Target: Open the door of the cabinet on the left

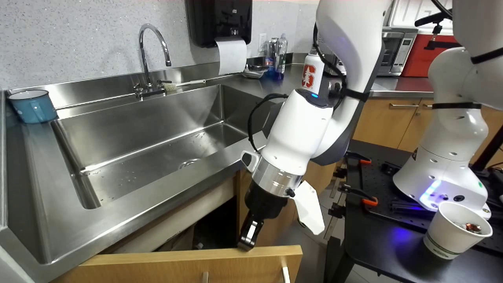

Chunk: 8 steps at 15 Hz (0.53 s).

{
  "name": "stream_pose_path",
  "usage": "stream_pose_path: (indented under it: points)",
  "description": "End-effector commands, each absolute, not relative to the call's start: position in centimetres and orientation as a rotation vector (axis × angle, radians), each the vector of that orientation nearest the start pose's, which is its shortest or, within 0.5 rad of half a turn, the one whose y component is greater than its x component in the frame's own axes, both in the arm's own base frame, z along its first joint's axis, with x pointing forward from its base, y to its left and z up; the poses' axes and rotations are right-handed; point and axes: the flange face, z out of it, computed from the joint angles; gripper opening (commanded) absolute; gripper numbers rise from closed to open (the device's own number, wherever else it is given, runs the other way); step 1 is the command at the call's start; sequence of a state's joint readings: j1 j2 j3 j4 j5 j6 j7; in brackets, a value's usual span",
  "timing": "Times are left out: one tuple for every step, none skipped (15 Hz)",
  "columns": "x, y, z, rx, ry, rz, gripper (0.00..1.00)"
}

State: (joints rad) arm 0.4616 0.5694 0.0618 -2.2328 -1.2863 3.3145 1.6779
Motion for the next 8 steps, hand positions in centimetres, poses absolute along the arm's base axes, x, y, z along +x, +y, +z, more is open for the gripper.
stream_pose_path:
  points:
    - [39.2, 37.2, 13.0, -2.675, -0.206, -0.334, 0.00]
    - [39.1, 38.1, 13.0, -2.647, -0.211, -0.329, 0.00]
    - [39.1, 39.0, 12.9, -2.617, -0.218, -0.325, 0.00]
    - [38.9, 39.7, 12.7, -2.603, -0.222, -0.324, 0.00]
    - [38.7, 40.4, 12.4, -2.601, -0.225, -0.326, 0.00]
    - [38.5, 40.8, 12.0, -2.631, -0.233, -0.340, 0.00]
    - [38.0, 41.2, 11.8, -2.681, -0.261, -0.365, 0.00]
    - [37.5, 41.6, 12.3, -2.718, -0.307, -0.402, 0.00]
